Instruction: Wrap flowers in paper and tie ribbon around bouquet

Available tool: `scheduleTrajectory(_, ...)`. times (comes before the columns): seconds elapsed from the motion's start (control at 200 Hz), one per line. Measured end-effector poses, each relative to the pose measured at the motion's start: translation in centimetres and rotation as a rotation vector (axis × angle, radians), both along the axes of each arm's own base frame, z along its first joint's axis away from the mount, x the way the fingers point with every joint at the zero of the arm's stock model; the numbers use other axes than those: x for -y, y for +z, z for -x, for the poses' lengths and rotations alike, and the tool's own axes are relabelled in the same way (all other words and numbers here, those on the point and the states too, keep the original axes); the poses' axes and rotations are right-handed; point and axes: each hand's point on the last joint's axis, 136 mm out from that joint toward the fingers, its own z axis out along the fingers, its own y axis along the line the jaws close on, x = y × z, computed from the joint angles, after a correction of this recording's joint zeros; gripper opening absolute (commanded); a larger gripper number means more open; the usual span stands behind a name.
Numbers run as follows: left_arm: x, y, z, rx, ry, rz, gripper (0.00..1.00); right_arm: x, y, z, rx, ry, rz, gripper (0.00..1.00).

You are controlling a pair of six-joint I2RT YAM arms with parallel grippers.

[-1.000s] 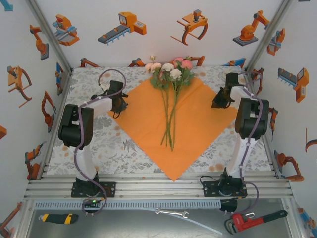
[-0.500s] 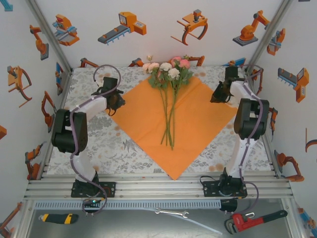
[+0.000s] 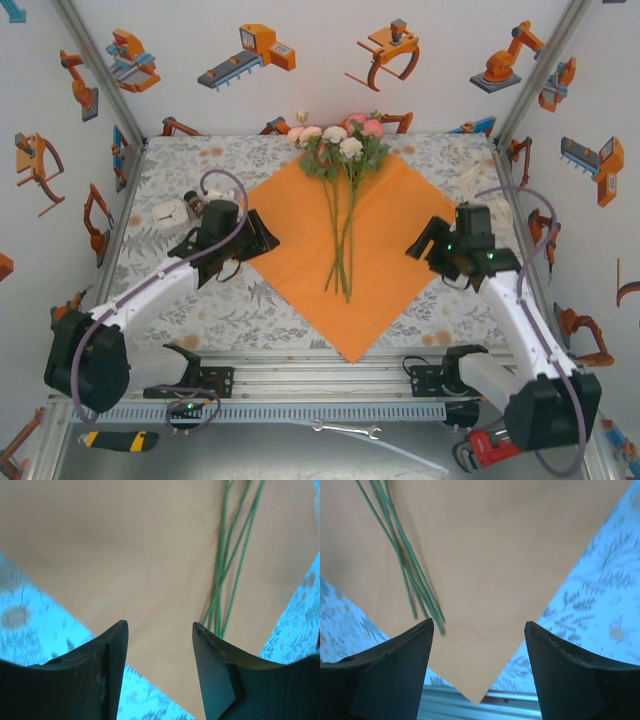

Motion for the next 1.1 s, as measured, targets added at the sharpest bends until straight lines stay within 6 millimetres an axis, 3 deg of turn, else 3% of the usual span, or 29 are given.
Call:
scheduleTrajectory(0.19, -0.4, -4.9, 4.8, -0.187, 0.111, 0.023, 0.61, -2.6, -4.7, 4.7, -0.135, 0.036, -0.038, 0.67)
scheduleTrajectory(0.456, 0.2, -6.8, 7.1, -0.256, 0.166, 0.009, 0.69, -2.9, -10.7, 8.2, -0.284, -0.033, -0.076, 0.67)
scheduleTrajectory(0.726, -0.2, -5.5, 6.6, -0.168, 0.153, -0.078, 0.93, -5.0, -10.3, 6.6, -0.217, -0.063, -0.214, 0.67)
scheduleTrajectory(0.931, -0.2, -2.6, 5.8, -0.052, 0.088, -0.117, 0.96, -6.1, -10.1, 6.0, -0.201, -0.081, -0.289, 0.66)
scheduleTrajectory(1.101, 0.6, -1.9, 5.4, -0.007, 0.029, -0.122, 0.97, -6.4, -9.4, 5.9, -0.177, -0.116, -0.368, 0.6)
